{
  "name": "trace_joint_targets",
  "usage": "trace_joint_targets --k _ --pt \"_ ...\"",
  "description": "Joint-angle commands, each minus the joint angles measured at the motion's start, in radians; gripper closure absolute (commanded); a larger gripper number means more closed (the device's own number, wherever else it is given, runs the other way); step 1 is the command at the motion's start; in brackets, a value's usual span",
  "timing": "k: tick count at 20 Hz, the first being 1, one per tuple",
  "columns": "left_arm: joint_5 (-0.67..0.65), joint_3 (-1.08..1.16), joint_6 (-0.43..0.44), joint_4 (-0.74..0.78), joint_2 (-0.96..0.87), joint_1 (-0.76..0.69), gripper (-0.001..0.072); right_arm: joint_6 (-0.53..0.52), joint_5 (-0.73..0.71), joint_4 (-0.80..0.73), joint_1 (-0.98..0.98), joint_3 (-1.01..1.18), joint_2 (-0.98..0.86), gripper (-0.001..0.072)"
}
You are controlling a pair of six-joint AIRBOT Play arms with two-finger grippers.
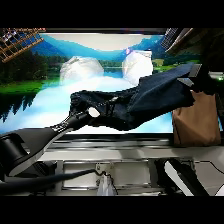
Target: Fold the clothes and pants, and hang the long-sleeved shirts on hangers.
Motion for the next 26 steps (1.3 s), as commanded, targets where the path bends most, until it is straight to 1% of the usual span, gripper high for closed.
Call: trace_joint_targets --k 1,3,6,7,10,11,12,15,17,19,21,23,25,26 --pt "-0.113 0.02 0.067 -0.109 0.055 0.093 0.0689 -0.087 0.035 -0.04 0.001 0.031 -0.014 0.0683" --pt "-0.206 0.02 0.066 -0.066 0.156 0.241 0.0689 -0.142 0.037 -0.053 0.0 0.031 -0.039 0.0683" --pt "-0.368 0.019 0.058 0.097 0.3 0.526 0.0689 -0.274 0.072 -0.054 0.001 0.031 -0.061 0.0683" --pt "-0.41 0.019 0.034 0.138 0.336 0.623 0.0689 -0.322 0.082 -0.055 0.0 0.031 -0.062 0.0683" --pt "-0.533 0.019 -0.031 0.169 0.398 0.864 0.0689 -0.399 0.087 -0.049 0.001 0.031 -0.062 0.0685" --pt "-0.57 0.019 -0.042 0.169 0.412 0.929 0.0689 -0.408 0.076 -0.042 0.001 0.031 -0.067 0.0685" --pt "-0.579 0.019 -0.055 0.169 0.425 0.975 0.0689 -0.419 0.073 -0.04 0.012 0.031 -0.074 0.0685" --pt "-0.578 0.019 -0.058 0.17 0.443 1.057 0.0689 -0.422 0.072 -0.047 0.126 0.031 -0.13 0.0683" --pt "-0.578 0.019 -0.058 0.19 0.443 1.083 0.0689 -0.37 0.026 -0.054 0.257 0.031 -0.177 0.0683" --pt "-0.578 0.019 -0.07 0.223 0.444 1.093 0.0689 -0.313 -0.06 -0.067 0.415 0.031 -0.228 0.0684" --pt "-0.577 0.019 -0.078 0.232 0.444 1.1 0.0689 -0.294 -0.142 -0.085 0.578 0.031 -0.296 0.0684" --pt "-0.578 0.019 -0.097 0.232 0.444 1.114 0.0689 -0.254 -0.272 -0.103 0.719 0.031 -0.379 0.0684" --pt "-0.578 0.019 -0.109 0.236 0.444 1.13 0.0689 -0.241 -0.413 -0.105 0.832 0.053 -0.484 0.0684" --pt "-0.575 0.019 -0.132 0.252 0.444 1.137 0.069 -0.241 -0.444 -0.113 0.88 0.093 -0.552 0.0683"
